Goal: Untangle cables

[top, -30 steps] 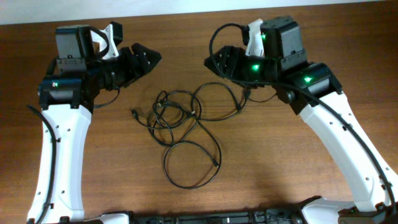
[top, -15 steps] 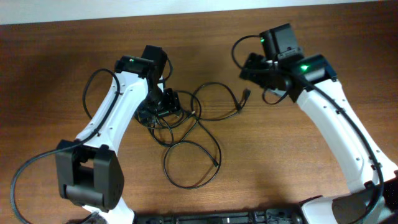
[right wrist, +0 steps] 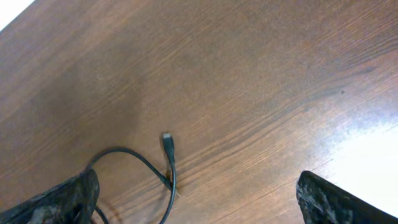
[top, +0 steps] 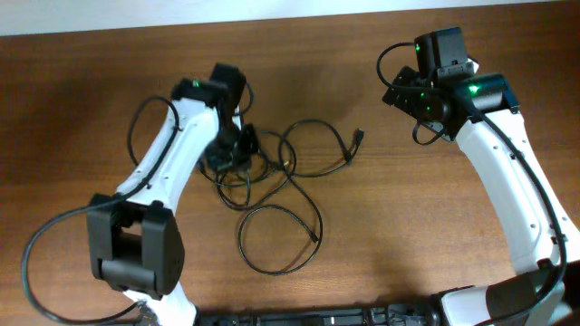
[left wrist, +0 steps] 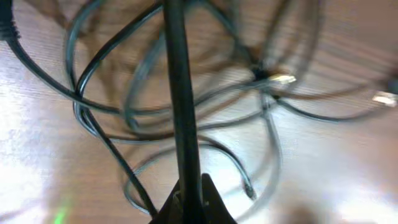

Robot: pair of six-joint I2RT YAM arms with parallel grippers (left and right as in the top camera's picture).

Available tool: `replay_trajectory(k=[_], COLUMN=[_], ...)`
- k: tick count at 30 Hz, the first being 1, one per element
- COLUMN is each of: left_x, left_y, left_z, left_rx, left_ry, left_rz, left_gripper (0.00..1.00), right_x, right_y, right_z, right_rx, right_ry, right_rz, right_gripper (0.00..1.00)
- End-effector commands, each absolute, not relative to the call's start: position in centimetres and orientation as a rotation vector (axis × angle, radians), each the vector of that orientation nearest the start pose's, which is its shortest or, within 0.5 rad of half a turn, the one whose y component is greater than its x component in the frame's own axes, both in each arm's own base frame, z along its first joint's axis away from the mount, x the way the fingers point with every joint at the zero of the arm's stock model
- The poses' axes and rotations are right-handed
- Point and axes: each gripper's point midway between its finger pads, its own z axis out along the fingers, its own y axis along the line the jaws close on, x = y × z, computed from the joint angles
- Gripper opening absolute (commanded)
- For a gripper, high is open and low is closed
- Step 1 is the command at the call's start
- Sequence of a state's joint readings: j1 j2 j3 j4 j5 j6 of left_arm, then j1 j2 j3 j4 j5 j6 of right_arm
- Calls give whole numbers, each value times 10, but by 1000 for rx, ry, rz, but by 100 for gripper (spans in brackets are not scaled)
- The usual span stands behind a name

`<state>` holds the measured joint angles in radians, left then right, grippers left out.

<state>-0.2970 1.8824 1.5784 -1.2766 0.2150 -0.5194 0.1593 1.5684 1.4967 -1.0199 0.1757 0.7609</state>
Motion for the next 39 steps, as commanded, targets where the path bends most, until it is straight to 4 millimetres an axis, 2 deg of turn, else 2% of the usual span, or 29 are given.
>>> replay_trajectory(k=[1, 2, 5, 6, 8, 9, 10, 12, 14, 15, 16, 17, 18, 19, 20, 22, 24, 25, 26, 27, 28, 29, 30, 31, 32, 34, 35, 36, 39], left_x=[363, 373, 397, 402, 403, 401, 397, 399, 403, 403, 397, 384, 374, 368, 367, 364, 343, 337, 339, 347, 361, 386, 401, 415, 417, 402, 397, 396, 405], left_y=[-153, -155, -162, -163, -162, -161, -158, -146, -137, -139, -148, -170, -185, -192, -195, -191, -182, -177, -172, -173, -173, -168, -160, -152, -149, -140, -133, -130, -131], left_z=[213, 242, 359, 407, 477, 498, 533, 551, 557, 557, 553, 555, 561, 574, 596, 640, 696, 710, 711, 698, 676, 634, 611, 596, 602, 641, 645, 637, 587], left_rx=[-223, -168, -24, 9, 45, 57, 67, 24, -18, -65, -168, -230, -245, -196, -129, -36, 85, 110, 104, 77, 31, -94, -199, -273, -268, -179, -184, -194, -255], left_ry=[2953, 2864, 2481, 2311, 2066, 1993, 1868, 1794, 1765, 1770, 1807, 1849, 1864, 1830, 1741, 1544, 1282, 1214, 1209, 1271, 1360, 1518, 1592, 1624, 1599, 1458, 1447, 1482, 1683], left_rz=[-519, -545, -633, -665, -690, -700, -703, -650, -606, -659, -825, -1082, -1251, -1324, -1350, -1360, -1355, -1344, -1330, -1320, -1281, -1195, -1135, -1082, -1087, -1118, -1107, -1084, -1030], left_gripper=[0, 0, 0, 0, 0, 0, 0, 0, 0, 0, 0, 0, 0, 0, 0, 0, 0, 0, 0, 0, 0, 0, 0, 0, 0, 0, 0, 0, 0], right_x=[382, 382, 382, 382, 382, 382, 382, 382, 382, 382, 382, 382, 382, 382, 382, 382, 382, 382, 382, 382, 382, 382, 382, 382, 382, 382, 382, 382, 382], right_y=[26, 26, 26, 26, 26, 26, 26, 26, 26, 26, 26, 26, 26, 26, 26, 26, 26, 26, 26, 26, 26, 26, 26, 26, 26, 26, 26, 26, 26], right_z=[207, 207, 207, 207, 207, 207, 207, 207, 207, 207, 207, 207, 207, 207, 207, 207, 207, 207, 207, 207, 207, 207, 207, 207, 207, 207, 207, 207, 207], right_rx=[845, 845, 845, 845, 845, 845, 845, 845, 845, 845, 845, 845, 845, 845, 845, 845, 845, 845, 845, 845, 845, 845, 845, 845, 845, 845, 845, 845, 845], right_ry=[2480, 2480, 2480, 2480, 2480, 2480, 2480, 2480, 2480, 2480, 2480, 2480, 2480, 2480, 2480, 2480, 2480, 2480, 2480, 2480, 2480, 2480, 2480, 2480, 2480, 2480, 2480, 2480, 2480], right_rz=[59, 59, 59, 59, 59, 59, 59, 59, 59, 59, 59, 59, 59, 59, 59, 59, 59, 59, 59, 59, 59, 59, 59, 59, 59, 59, 59, 59, 59], right_gripper=[99, 99, 99, 99, 99, 99, 99, 99, 99, 99, 99, 99, 99, 99, 99, 99, 99, 99, 99, 99, 99, 99, 99, 99, 99, 99, 99, 99, 99])
